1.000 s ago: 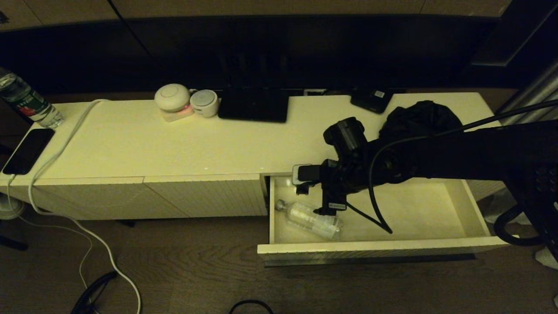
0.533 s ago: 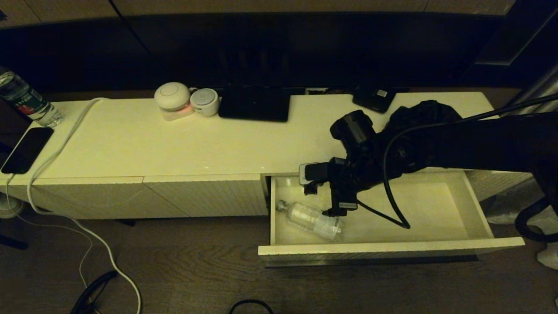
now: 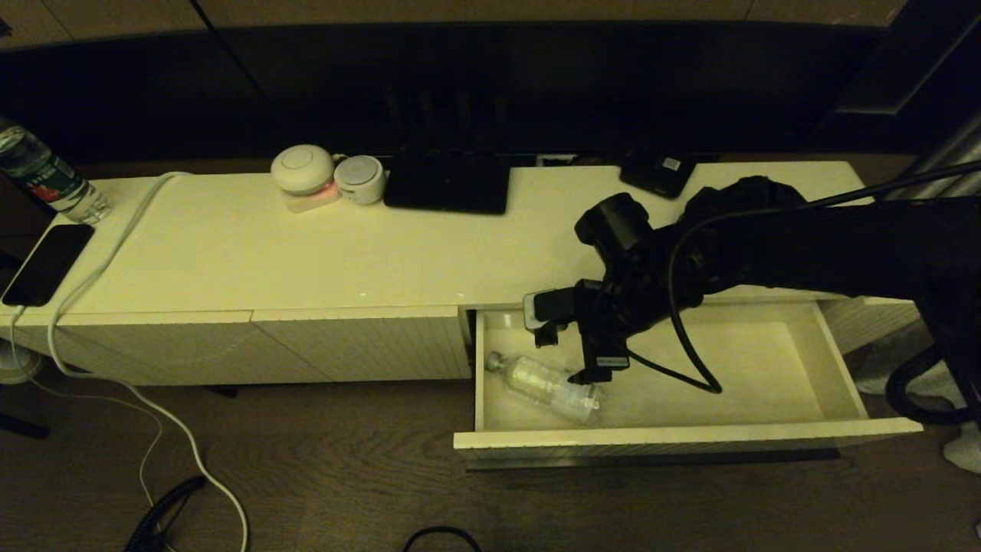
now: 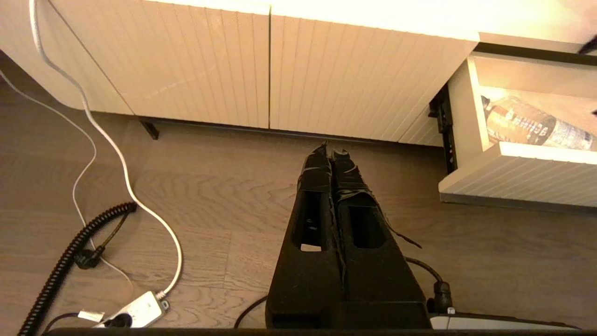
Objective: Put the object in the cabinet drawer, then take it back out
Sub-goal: Take the mineral water out of the drawer and put it on the table
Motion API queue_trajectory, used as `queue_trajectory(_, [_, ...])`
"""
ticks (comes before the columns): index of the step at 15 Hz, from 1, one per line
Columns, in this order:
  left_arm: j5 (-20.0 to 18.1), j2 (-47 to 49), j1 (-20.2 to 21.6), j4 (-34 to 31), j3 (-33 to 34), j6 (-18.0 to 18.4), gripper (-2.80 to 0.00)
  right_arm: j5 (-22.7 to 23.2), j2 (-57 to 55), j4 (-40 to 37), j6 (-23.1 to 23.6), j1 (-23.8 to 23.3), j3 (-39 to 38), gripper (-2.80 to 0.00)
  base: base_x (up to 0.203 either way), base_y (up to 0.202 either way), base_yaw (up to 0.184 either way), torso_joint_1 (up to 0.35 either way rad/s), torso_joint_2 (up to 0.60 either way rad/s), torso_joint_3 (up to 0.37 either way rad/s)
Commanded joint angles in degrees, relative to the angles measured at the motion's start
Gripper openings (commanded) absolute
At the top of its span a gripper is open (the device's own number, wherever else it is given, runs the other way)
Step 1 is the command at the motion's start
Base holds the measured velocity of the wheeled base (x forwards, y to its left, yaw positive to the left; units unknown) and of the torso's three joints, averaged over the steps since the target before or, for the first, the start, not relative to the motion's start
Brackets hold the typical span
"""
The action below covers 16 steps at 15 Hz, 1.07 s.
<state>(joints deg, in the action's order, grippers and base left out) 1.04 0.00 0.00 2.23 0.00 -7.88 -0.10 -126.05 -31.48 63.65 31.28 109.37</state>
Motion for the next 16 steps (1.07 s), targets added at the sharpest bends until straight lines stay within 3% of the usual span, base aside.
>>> queue_trajectory(1, [0.02, -0.09, 0.00, 0.06, 0.00, -0.04, -2.80, 0.10, -2.66, 0.23, 0.25, 0.06, 1.15, 0.00, 0.000, 0.000, 0.000, 0.000, 0.00, 0.000])
queue_trajectory(7, [0.02, -0.09, 0.00, 0.06, 0.00, -0.12, -2.80, 0.01, -4.56, 5.52, -0.73, 0.10, 1.28, 0.00, 0.000, 0.000, 0.000, 0.000, 0.00, 0.000])
queue_trajectory(16, [0.02, -0.09, 0.00, -0.03, 0.00, -0.04, -2.80, 0.01, -5.50, 5.50, -1.33, 1.17, 1.23, 0.00, 0.000, 0.000, 0.000, 0.000, 0.00, 0.000])
